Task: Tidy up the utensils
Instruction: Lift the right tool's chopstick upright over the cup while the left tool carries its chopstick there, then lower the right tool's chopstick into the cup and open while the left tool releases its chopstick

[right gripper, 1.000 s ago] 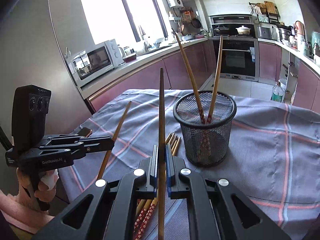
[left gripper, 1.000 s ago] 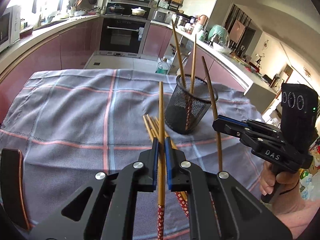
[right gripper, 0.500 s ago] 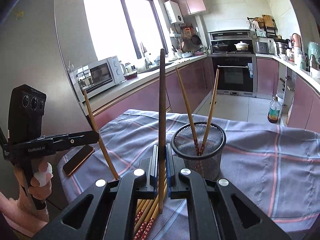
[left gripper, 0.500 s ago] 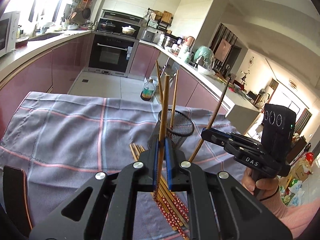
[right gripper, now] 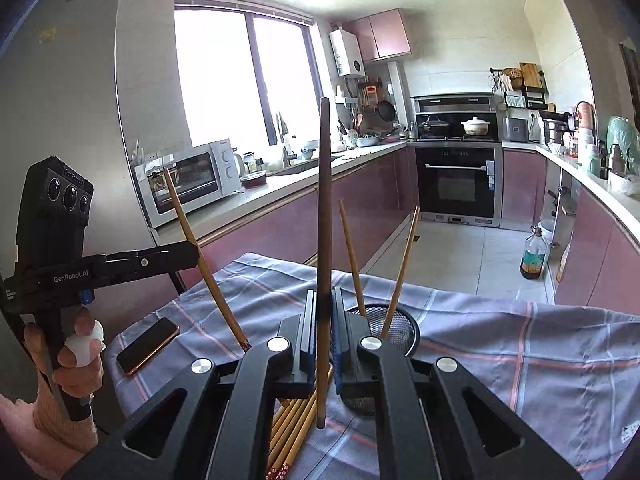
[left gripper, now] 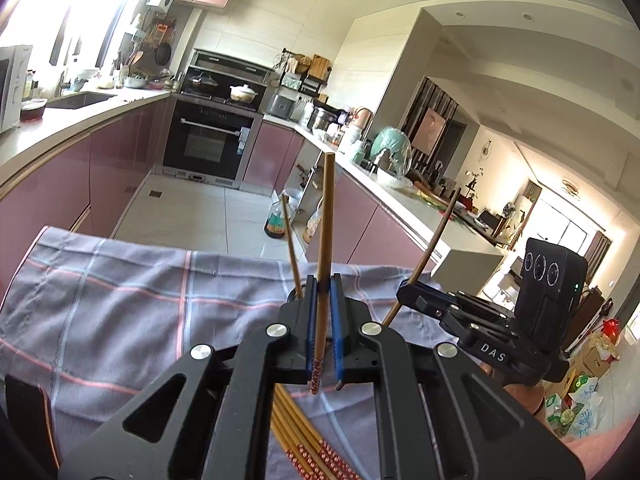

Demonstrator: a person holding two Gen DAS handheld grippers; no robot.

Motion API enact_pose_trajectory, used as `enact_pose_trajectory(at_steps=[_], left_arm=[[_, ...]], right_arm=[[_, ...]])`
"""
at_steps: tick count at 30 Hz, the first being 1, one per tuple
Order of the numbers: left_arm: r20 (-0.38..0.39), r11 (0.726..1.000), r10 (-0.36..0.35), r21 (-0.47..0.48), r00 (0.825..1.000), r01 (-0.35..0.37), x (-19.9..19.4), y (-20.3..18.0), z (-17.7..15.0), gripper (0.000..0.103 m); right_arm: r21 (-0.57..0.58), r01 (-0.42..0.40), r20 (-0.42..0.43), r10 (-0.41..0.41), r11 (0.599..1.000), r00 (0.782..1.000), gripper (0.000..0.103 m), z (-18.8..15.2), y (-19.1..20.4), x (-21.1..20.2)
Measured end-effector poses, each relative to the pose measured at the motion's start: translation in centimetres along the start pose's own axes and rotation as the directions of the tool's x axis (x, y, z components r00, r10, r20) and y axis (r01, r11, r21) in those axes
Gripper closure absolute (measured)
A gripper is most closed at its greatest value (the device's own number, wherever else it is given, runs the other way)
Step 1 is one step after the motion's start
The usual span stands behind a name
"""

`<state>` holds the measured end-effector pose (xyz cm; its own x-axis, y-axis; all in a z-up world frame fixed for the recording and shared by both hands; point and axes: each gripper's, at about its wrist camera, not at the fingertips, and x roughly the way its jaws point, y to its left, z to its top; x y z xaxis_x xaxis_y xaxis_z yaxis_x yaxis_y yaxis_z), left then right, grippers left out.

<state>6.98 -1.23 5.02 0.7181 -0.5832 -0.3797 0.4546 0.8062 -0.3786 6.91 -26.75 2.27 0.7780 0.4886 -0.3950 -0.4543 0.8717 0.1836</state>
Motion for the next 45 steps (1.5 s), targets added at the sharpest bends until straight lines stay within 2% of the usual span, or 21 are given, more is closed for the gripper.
enact_pose_trajectory(at_steps=[8, 15, 23, 28, 32, 40, 45], left_arm=[[0.061, 1.000, -0.010, 0.025, 0.998, 0.009, 0.4, -1.8, 3.3, 0.096], [0.073, 1.000, 0.008, 0.024, 0.997, -0.009, 2.2, -2.2, 5.1, 0.096], [-0.022, 0.998, 0.049, 0.035, 0.999, -0.048, 6.2, -0.9, 4.4, 0.096], [-0.117, 0.996, 0.081, 0.052, 0.990, -0.075, 8.9, -0.1, 3.0, 0.096], [-0.181, 0.995, 0.075, 0.077, 0.981, -0.062, 10.5, 0.4, 2.0, 0.096], [-0.230, 0.997, 0.063, 0.063, 0.971, -0.050, 12.9, 1.8, 1.7, 0.096], [-0.245, 0.997, 0.075, 0.040, 0.967, -0.068, 14.2, 2.5, 1.9, 0.096]], right_arm=[[-0.023, 0.036, 0.068, -0.035, 0.999, 0.997, 0.097, 2.5, -0.7, -0.7], [-0.014, 0.082, 0.105, -0.080, 0.997, 0.991, 0.097, 3.9, -2.0, -0.5], [-0.007, 0.106, -0.017, -0.106, 0.994, 0.994, 0.097, 2.7, -3.1, 3.2], [0.015, 0.108, -0.110, -0.106, 0.994, 0.988, 0.097, 1.5, -4.0, 5.3], [0.029, 0.110, -0.165, -0.103, 0.994, 0.981, 0.097, 0.8, -4.5, 6.4], [0.069, 0.121, -0.234, -0.102, 0.990, 0.967, 0.095, 0.2, -5.4, 8.3], [0.097, 0.133, -0.239, -0.107, 0.986, 0.965, 0.095, 0.2, -5.9, 9.1]])
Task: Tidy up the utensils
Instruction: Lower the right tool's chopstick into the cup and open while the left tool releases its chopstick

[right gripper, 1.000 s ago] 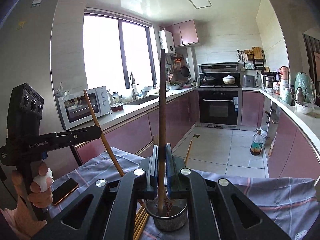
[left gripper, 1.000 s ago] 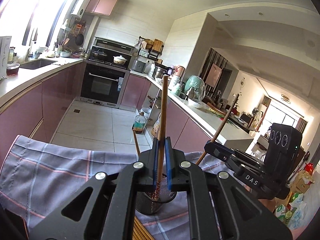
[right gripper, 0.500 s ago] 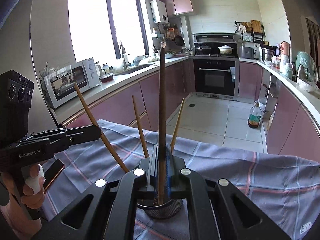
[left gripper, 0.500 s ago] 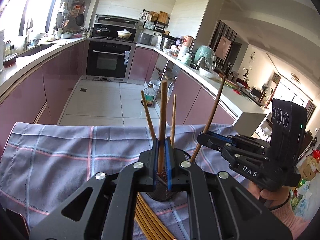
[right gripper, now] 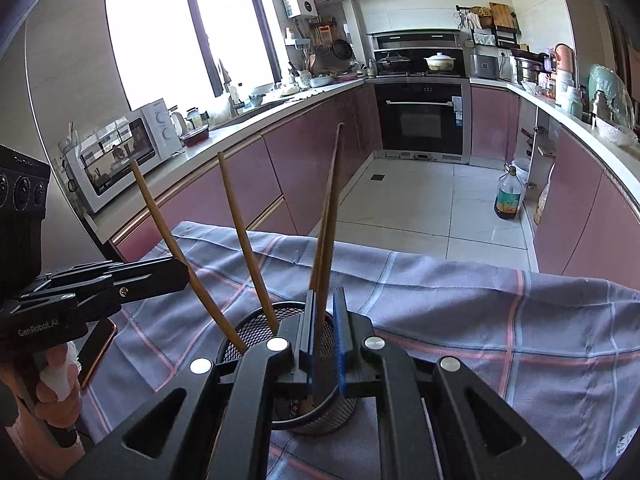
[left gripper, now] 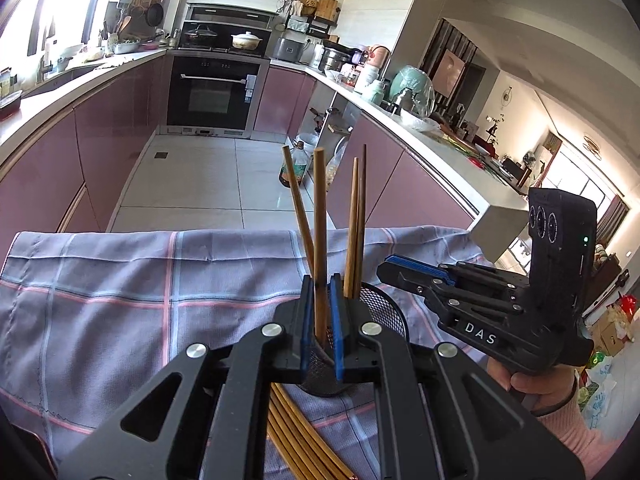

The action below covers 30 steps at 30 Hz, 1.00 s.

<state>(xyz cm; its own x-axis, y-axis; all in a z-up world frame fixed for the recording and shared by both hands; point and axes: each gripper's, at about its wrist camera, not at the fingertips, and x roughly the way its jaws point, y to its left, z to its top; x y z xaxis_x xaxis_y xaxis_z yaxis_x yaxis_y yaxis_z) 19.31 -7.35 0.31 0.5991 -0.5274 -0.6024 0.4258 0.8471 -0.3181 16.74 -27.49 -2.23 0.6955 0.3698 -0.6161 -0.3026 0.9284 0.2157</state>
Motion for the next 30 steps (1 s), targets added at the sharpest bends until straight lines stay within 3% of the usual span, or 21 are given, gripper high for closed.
enact_pose_trajectory(at_steps=[9, 19, 25, 30], left_arm=[[-0.028, 0.998, 0.034, -0.044, 0.999, -0.036, 2.0, 1.3, -0.6, 0.095], [0.036, 0.994, 0.111, -0.024, 0.993, -0.110, -0.5, 1.4, -2.7, 0.075], [0.055, 0.986, 0.165, 0.003, 0.985, -0.166, -2.5, 1.6, -4.9, 0.068], [0.030, 0.981, 0.193, 0.012, 0.981, -0.193, -3.1, 2.0, -7.5, 0.064]], right_arm=[[0.007, -0.014, 0.014, 0.014, 1.000, 1.000, 0.088, -0.5, 0.0, -0.3], [-0.019, -0.052, 0.051, 0.053, 0.998, 0.997, 0.080, -1.8, 0.9, -2.4], [-0.087, -0.109, 0.075, 0.116, 0.990, 0.990, 0.077, -3.1, 3.0, -4.9], [-0.125, -0.156, 0.042, 0.163, 0.980, 0.986, 0.075, -4.8, 4.4, -5.5]])
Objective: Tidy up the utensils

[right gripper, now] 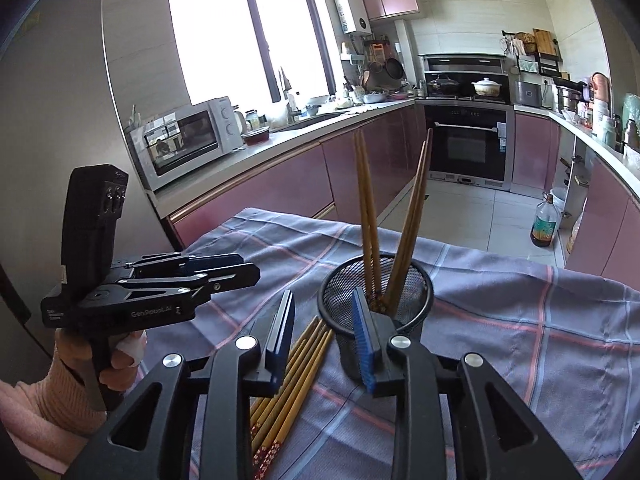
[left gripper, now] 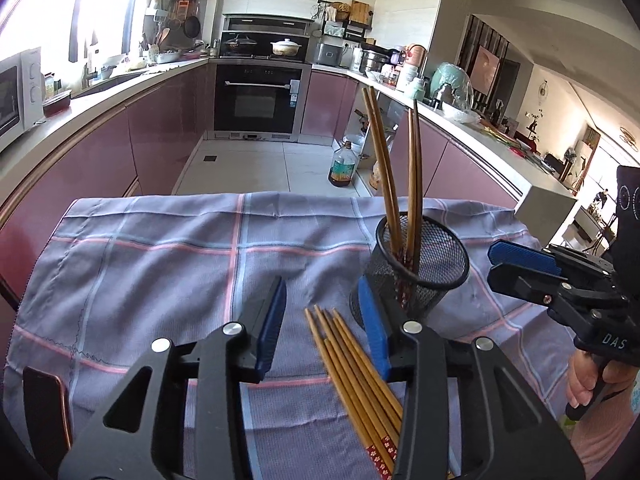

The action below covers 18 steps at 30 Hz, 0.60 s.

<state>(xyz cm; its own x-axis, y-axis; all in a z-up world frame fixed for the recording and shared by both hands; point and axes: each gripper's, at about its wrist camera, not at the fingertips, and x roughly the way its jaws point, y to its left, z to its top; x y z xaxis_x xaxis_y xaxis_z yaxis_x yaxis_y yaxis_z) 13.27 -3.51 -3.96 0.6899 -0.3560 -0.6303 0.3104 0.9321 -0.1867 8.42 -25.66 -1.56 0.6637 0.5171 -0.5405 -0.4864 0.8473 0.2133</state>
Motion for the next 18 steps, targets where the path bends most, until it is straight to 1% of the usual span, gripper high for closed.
enact_pose_trajectory(at_steps=[6, 12, 18], left_arm=[[-0.065, 0.999, 0.002, -0.038, 0.998, -0.004, 0.5, 1.4, -3.2, 0.063], [-0.131, 0.999, -0.006, -0.044, 0.991, 0.000, 1.6, 1.8, -5.8, 0.063], [-0.189, 0.999, -0.025, -0.027, 0.982, 0.020, 2.7, 0.8, -7.9, 0.063]], right_arm=[[0.019, -0.026, -0.087, 0.027, 0.999, 0.996, 0.074, -2.9, 0.5, 1.7], [0.059, -0.023, -0.208, 0.035, 0.998, 0.978, 0.074, -5.6, 0.5, 4.7], [0.067, -0.005, -0.265, 0.023, 0.998, 0.964, 0.074, -7.3, 1.0, 6.1]])
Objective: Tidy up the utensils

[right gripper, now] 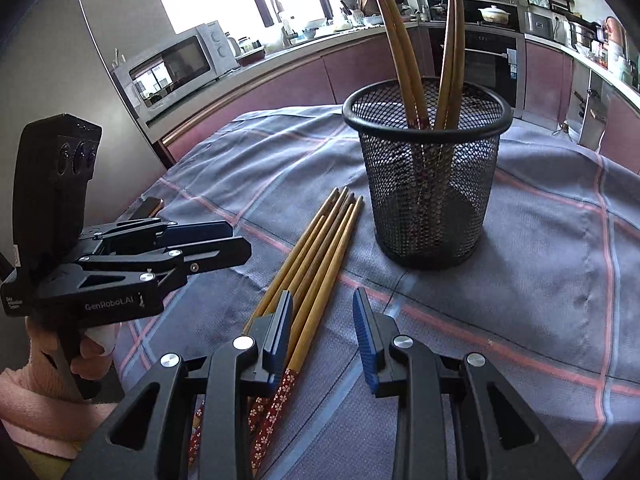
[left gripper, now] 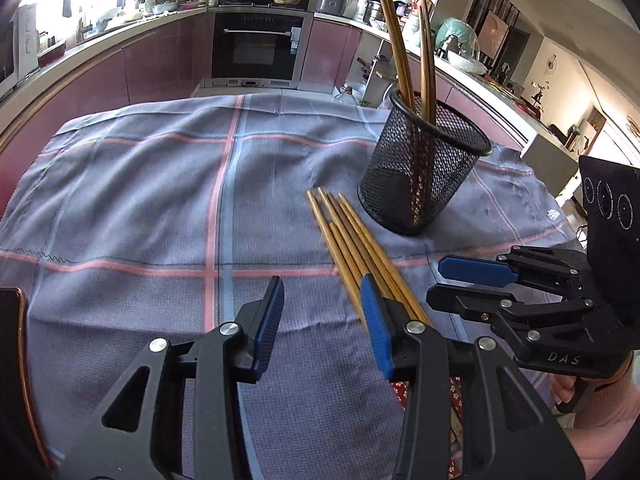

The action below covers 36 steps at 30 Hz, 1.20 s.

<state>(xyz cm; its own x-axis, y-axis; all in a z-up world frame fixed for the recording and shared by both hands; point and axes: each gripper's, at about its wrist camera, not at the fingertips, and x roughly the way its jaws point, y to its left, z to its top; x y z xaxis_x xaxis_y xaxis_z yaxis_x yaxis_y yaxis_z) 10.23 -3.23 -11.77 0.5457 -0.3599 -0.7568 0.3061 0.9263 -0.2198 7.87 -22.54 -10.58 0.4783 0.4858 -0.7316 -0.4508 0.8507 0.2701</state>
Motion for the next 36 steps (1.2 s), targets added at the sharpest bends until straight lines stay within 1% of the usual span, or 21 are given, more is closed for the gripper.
enact_pose_trajectory(at_steps=[4, 10, 16, 23, 26, 30, 31, 32, 36], left_arm=[[-0.028, 1.000, -0.010, 0.001, 1.000, 0.010, 0.7, -0.4, -0.8, 0.063], [-0.049, 1.000, -0.004, 0.013, 0.999, 0.004, 1.4, -1.0, -1.2, 0.062], [-0.053, 1.000, 0.002, 0.025, 0.999, 0.000, 1.6, -1.2, -1.3, 0.061], [-0.056, 0.998, 0.033, 0.061, 0.998, -0.030, 2.0, -1.9, -1.2, 0.060], [-0.056, 0.997, 0.036, 0.064, 0.998, -0.032, 2.0, -1.9, -1.2, 0.060], [-0.056, 0.998, 0.029, 0.058, 0.998, -0.026, 2.0, -1.6, -1.2, 0.065], [-0.058, 0.998, 0.028, 0.054, 0.998, -0.025, 1.9, -1.4, -1.2, 0.068], [-0.059, 0.998, 0.030, 0.055, 0.998, -0.027, 1.9, -1.3, -1.2, 0.069], [-0.066, 0.999, 0.010, 0.041, 0.998, -0.007, 1.7, -0.7, -1.2, 0.075]], right_arm=[[0.004, 0.011, -0.018, -0.011, 1.000, 1.000, 0.074, -0.4, 0.2, 0.7], [0.001, 0.030, -0.029, -0.030, 1.000, 0.999, 0.074, -0.7, 0.3, 1.2], [0.000, 0.044, -0.027, -0.044, 0.999, 0.999, 0.074, -0.6, 0.3, 1.4], [-0.010, 0.056, -0.027, -0.056, 0.998, 0.998, 0.075, -0.5, 0.5, 1.6], [-0.016, 0.064, -0.027, -0.064, 0.998, 0.998, 0.075, -0.5, 0.4, 1.6], [-0.018, 0.065, -0.027, -0.065, 0.998, 0.997, 0.075, -0.5, 0.4, 1.6], [-0.020, 0.067, -0.027, -0.067, 0.998, 0.997, 0.075, -0.5, 0.4, 1.6], [-0.021, 0.068, -0.027, -0.069, 0.997, 0.997, 0.075, -0.5, 0.4, 1.6], [-0.021, 0.073, -0.029, -0.073, 0.997, 0.997, 0.075, -0.5, 0.4, 1.6]])
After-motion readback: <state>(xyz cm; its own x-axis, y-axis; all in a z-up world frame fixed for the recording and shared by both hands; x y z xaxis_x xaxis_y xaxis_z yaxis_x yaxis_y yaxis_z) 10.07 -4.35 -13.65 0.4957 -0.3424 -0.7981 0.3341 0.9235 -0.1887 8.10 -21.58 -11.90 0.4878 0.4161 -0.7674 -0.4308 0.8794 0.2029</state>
